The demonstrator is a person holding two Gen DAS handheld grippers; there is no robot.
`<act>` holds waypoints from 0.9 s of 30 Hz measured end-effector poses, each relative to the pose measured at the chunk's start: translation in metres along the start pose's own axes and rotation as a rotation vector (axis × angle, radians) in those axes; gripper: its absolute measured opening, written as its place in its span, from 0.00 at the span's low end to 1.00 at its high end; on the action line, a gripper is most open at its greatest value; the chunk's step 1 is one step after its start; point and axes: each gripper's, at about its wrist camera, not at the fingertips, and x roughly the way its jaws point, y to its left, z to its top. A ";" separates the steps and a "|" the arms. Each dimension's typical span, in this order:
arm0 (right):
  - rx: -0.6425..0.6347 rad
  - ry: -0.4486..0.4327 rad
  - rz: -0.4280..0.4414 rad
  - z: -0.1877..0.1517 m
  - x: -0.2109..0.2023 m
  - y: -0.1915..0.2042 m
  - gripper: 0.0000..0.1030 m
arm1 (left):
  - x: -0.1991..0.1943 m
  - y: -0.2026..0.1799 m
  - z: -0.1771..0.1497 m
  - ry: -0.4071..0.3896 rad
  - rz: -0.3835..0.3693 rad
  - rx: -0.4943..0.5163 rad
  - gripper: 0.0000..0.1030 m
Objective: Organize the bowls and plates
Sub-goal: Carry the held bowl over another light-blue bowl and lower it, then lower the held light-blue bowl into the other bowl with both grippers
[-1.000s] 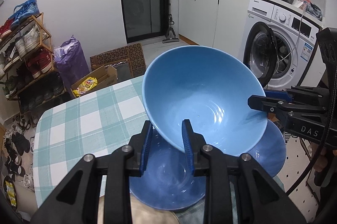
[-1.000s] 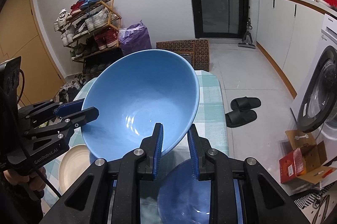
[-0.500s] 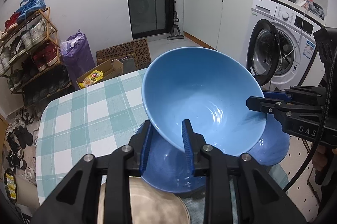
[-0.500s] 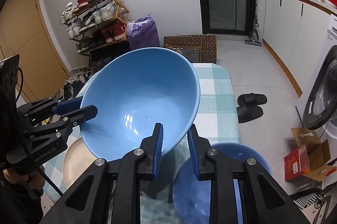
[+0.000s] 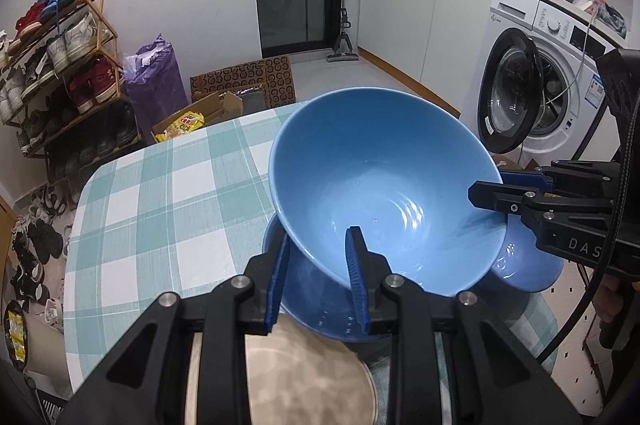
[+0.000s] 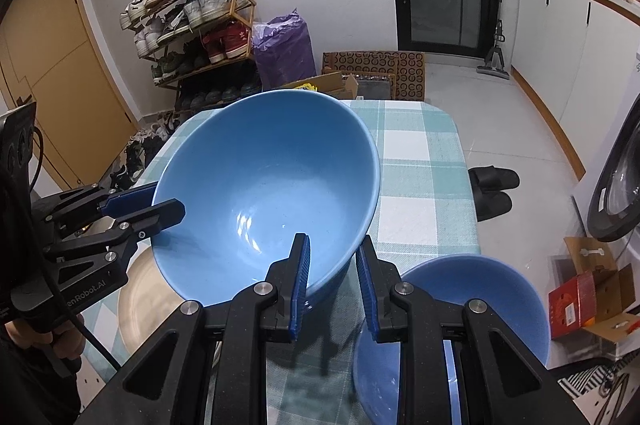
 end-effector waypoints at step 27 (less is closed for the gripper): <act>-0.049 0.087 -0.023 -0.009 0.049 0.015 0.23 | 0.033 0.019 -0.029 0.080 0.006 -0.051 0.26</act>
